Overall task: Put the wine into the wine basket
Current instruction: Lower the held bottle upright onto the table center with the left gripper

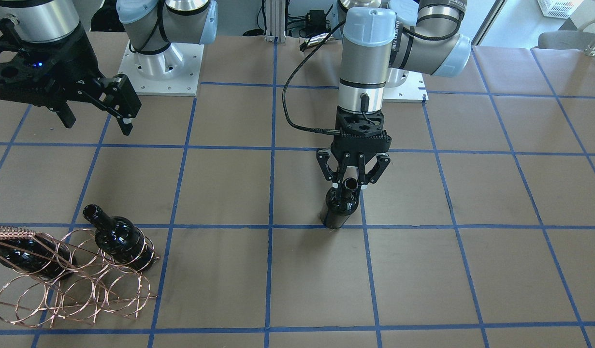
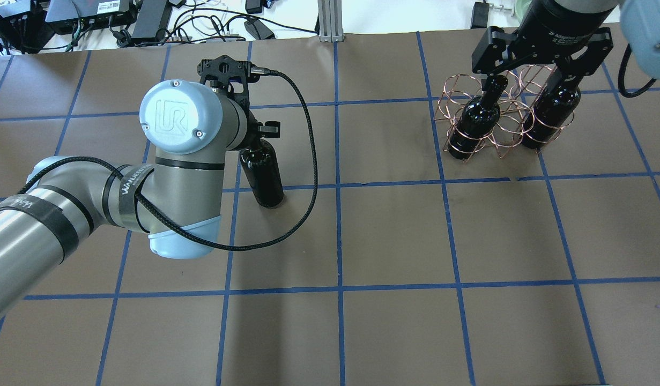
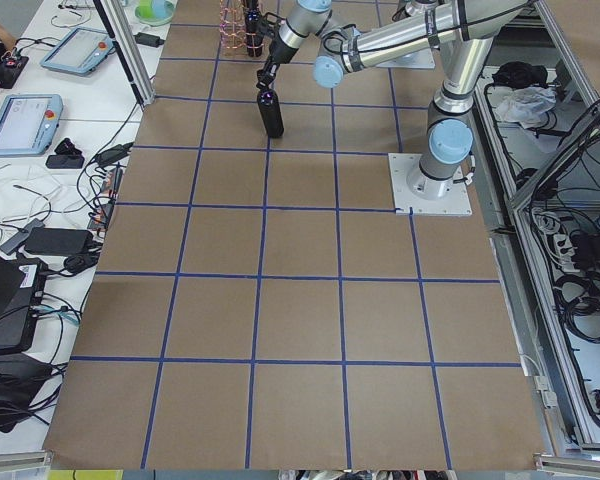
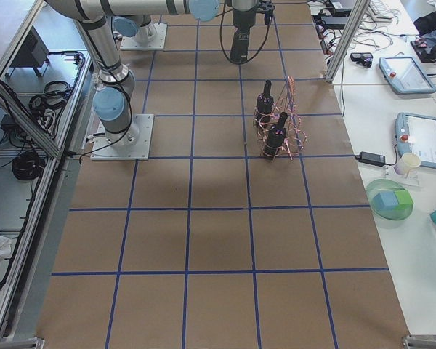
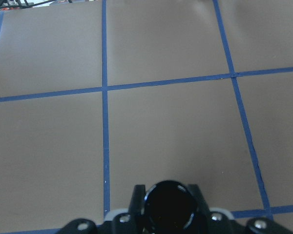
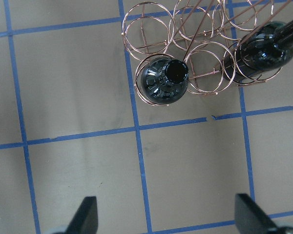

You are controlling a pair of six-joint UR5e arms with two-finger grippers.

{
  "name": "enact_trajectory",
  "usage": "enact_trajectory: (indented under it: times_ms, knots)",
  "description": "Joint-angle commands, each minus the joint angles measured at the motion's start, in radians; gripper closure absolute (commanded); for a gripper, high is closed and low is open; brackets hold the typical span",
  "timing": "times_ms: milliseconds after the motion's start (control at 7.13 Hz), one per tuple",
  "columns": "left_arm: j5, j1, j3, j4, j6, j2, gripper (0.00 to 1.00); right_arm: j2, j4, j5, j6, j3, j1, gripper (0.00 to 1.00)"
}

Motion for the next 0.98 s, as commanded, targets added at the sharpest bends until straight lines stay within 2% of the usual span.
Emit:
enact_trajectory:
  times_ms: [0,561,701,841]
  knots:
    - [-0.001,-0.008,0.001,0.001,-0.039,0.001,0.95,-0.015,-0.002,0.03,0.0,-0.001,0.001,0.0]
    - [0.0,-0.008,0.002,0.0,-0.039,-0.01,0.94,-0.026,-0.008,0.015,-0.001,-0.001,0.001,0.0]
    - [0.0,-0.008,0.009,0.0,-0.041,-0.009,0.82,-0.026,-0.006,0.026,-0.003,-0.001,0.001,0.0]
    - [0.0,-0.008,0.009,0.0,-0.042,-0.009,0.65,-0.026,-0.006,0.029,-0.001,-0.001,0.001,0.0]
